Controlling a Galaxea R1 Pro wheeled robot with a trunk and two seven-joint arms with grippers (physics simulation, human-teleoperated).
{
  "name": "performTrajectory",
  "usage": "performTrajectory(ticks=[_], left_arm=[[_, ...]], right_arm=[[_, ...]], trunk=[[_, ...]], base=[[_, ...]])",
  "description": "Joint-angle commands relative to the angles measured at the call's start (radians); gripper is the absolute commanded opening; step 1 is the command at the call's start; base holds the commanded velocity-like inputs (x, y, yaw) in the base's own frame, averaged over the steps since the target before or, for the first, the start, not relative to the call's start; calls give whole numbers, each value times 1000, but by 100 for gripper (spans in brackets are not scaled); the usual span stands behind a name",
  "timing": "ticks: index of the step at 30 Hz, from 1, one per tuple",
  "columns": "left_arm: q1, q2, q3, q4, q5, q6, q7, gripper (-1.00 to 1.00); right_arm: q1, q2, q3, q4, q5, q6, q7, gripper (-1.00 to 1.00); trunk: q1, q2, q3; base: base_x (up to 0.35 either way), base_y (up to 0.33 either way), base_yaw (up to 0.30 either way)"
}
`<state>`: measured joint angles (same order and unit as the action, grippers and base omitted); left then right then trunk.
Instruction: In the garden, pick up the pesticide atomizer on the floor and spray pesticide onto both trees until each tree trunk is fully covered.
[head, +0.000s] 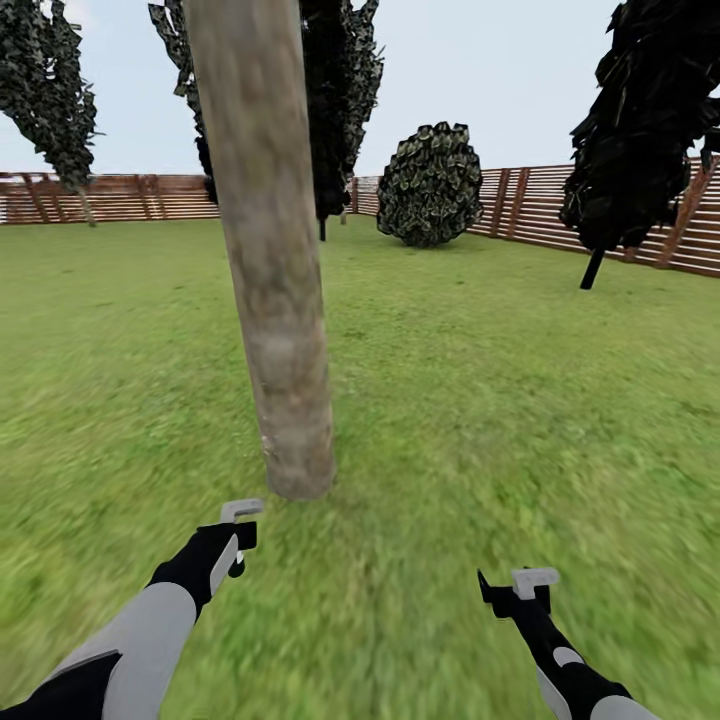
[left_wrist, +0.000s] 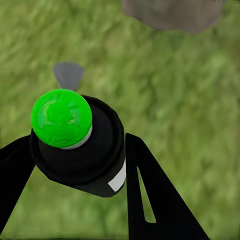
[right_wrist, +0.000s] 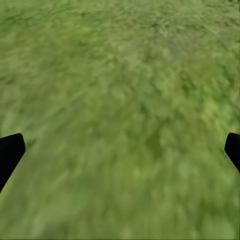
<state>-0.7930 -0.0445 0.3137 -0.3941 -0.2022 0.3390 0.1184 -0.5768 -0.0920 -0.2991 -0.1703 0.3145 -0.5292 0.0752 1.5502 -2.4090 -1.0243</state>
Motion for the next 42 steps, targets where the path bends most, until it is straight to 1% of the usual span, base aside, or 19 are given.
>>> performTrajectory(ticks=[1,5,13,20,21,22,23,25,27,28,30,31,33,35,36,37,39,41,42], left_arm=[[0,0,0,0,0,0,0,-100],[0,0,1,0,0,0,0,-100],[0,1,1,0,0,0,0,-100],[0,-3,-3,-1,1,-2,-8,-100],[0,-10,-4,-1,1,-2,-11,-100],[-1,-36,-5,-2,-1,-2,-12,-100],[-4,-54,-6,-4,-2,-1,-11,-100],[-12,-74,-7,-5,-3,6,-12,-100],[-20,-89,-12,-10,-5,12,-13,-100],[-23,-90,-17,-14,-6,13,-12,-100],[-31,-83,-24,-16,-8,16,-11,-100],[-36,-73,-27,-17,-10,23,-11,-100],[-40,-10,-28,-36,-6,63,-13,-100],[-41,23,-27,-55,-4,87,-14,-100],[-41,28,-28,-64,-4,93,-13,-100],[-41,25,-28,-72,-4,98,-13,-100],[-42,11,-28,-76,-3,101,-13,-100],[-44,-25,-29,-79,-5,117,-11,-100],[-51,-59,-30,-90,-6,137,-9,-100]], right_arm=[[0,0,0,0,0,0,0,100],[0,0,0,0,0,0,0,100],[0,-2,0,0,1,0,4,100],[0,-2,0,-2,0,0,1,100],[0,-2,0,-2,0,-1,0,100],[0,-2,0,-2,0,-1,0,100],[0,-2,0,-2,0,-1,0,100],[0,-3,0,-2,0,-1,0,100],[0,-3,0,-1,0,-1,0,100],[0,-4,0,-1,0,0,0,100],[0,-6,0,-1,0,0,0,100],[0,-7,-1,-2,0,-1,0,100],[0,-7,-1,-2,0,-1,0,100],[0,-9,-1,-2,0,-1,0,100],[0,-9,-2,-2,0,-1,0,100],[0,-9,-2,-3,0,-1,0,100],[0,-9,-2,-3,0,-1,0,100],[0,-9,-2,-3,0,-1,0,100],[0,-9,-2,-3,0,-1,-1,100]], trunk=[[0,0,0],[0,0,0],[0,0,0],[0,0,0],[0,0,0],[0,0,0],[0,0,0],[0,0,0],[0,0,0],[0,0,0],[0,0,0],[0,0,0],[0,0,0],[0,0,0],[0,0,0],[0,0,0],[0,0,0],[0,0,0],[0,0,0]], base=[[96,-273,275],[106,-273,132],[136,-269,8],[49,-64,0],[4,-5,0],[2,-2,0],[1,-1,0],[0,0,0],[0,0,0],[0,0,0],[0,0,0],[0,0,0],[0,0,0],[0,0,0],[0,0,-7],[0,0,-116],[0,0,-222],[0,0,-271],[0,0,-140]])
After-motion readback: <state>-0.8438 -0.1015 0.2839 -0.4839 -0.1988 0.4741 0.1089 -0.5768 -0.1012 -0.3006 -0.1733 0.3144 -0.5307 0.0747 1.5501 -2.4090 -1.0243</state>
